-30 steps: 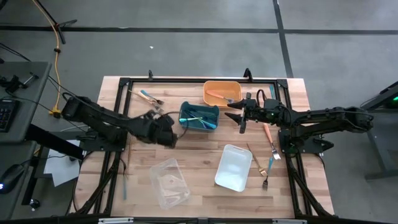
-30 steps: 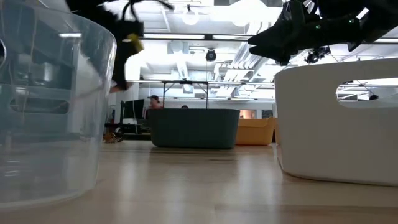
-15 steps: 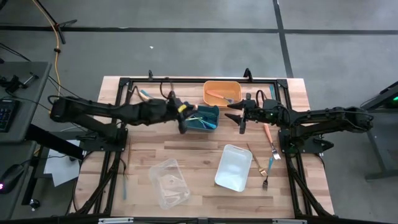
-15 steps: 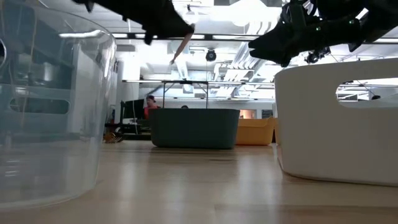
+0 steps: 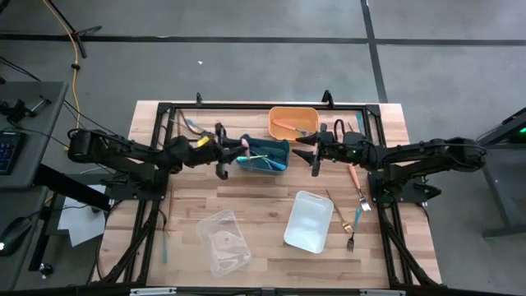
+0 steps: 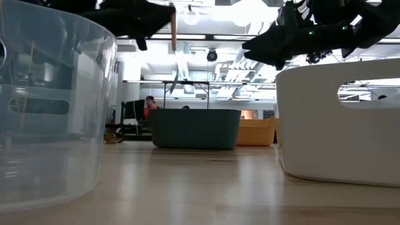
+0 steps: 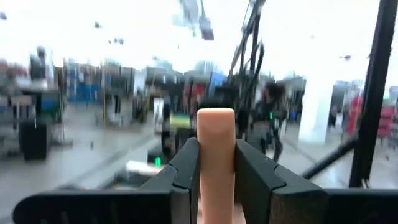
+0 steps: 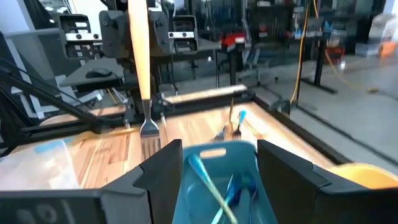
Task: Sort silverware by color (type)
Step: Put the light orange fork into the yellow bin
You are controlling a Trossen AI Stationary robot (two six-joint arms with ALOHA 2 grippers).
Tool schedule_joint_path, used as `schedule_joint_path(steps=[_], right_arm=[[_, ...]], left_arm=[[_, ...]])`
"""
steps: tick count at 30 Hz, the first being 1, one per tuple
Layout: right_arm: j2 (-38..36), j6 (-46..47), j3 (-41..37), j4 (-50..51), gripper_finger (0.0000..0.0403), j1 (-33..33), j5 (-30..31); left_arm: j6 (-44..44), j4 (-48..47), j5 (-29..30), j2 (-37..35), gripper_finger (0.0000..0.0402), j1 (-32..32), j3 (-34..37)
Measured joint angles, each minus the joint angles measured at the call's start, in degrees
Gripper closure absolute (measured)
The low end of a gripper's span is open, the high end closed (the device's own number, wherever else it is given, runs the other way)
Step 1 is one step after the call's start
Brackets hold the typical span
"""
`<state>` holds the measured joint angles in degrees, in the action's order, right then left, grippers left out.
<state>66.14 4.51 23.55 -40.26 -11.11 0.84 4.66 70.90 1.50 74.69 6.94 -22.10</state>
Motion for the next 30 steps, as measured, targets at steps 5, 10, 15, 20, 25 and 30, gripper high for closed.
schedule_joint_path(steps=[5,10,15,20,25,30], right_arm=[[1.4,-0.4,0.0,-2.2,0.0202,0.0,0.0],[1.3,-0.4,0.0,-3.3,0.0202,0.0,0.0],[1.3,-0.4,0.0,-3.4,0.0202,0.0,0.0],[1.3,0.9,0.0,-2.0,0.0202,0.0,0.0],[1.3,1.5,0.0,-0.8,0.0202,0.0,-1.0],[1.3,1.5,0.0,-1.5,0.0202,0.0,-1.1]], left_arm=[[-0.8,2.4,-0.5,-0.4,0.0337,0.0,0.7],[-0.8,2.3,-2.2,-0.4,0.0337,0.0,0.7],[-0.8,2.3,-2.4,-0.4,0.0337,0.0,0.7],[-0.9,2.3,-2.4,-0.4,0.0337,0.0,0.7],[-0.9,1.7,-2.4,-0.4,0.0337,0.0,0.7],[-0.9,1.7,-2.3,-0.4,0.0335,0.0,0.7]])
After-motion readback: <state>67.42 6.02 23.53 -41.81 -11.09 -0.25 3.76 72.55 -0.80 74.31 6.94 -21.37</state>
